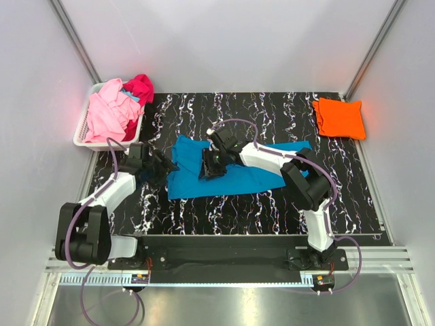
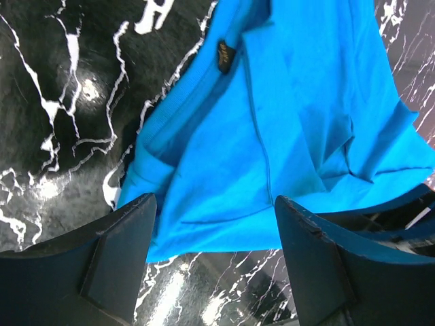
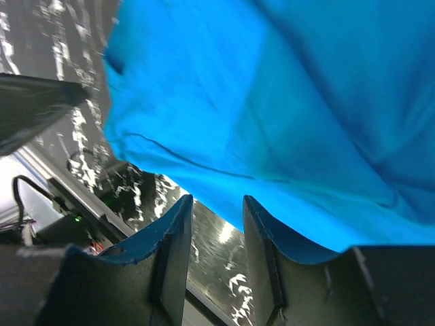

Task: Fold and stack the t-shirts
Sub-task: Fold the tshirt

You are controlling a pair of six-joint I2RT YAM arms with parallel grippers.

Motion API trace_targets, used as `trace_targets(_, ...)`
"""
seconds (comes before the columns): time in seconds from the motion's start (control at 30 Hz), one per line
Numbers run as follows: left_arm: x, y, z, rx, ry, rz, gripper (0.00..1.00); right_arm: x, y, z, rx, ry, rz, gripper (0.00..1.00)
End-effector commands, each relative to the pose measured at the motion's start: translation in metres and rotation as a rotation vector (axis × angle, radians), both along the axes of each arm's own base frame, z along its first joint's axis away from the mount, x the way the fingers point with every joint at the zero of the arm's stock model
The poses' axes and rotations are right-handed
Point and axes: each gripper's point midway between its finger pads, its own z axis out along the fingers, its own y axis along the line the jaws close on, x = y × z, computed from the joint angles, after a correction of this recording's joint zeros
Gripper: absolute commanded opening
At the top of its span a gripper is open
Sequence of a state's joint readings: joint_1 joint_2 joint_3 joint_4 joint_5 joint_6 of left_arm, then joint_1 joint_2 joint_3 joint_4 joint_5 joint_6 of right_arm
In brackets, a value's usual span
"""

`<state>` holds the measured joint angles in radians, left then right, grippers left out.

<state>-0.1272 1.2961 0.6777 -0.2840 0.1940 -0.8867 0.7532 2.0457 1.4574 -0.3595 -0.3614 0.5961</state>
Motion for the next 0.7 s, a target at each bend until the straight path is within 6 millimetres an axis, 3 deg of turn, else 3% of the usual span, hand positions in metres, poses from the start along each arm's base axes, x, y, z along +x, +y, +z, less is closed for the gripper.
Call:
trace_targets(0.0, 0.011, -0.010, 0.008, -0.075, -0.061, -0.062, 0.76, 0.014, 0.021, 0.021, 0.065, -0.056, 0.006, 0.42)
trace_targets(0.67, 0.006, 0.002, -0.002, -0.040, -0.042, -0.048, 0.76, 0.009, -0.001, -0.015, -0.097, -0.036, -0.062, 0.43)
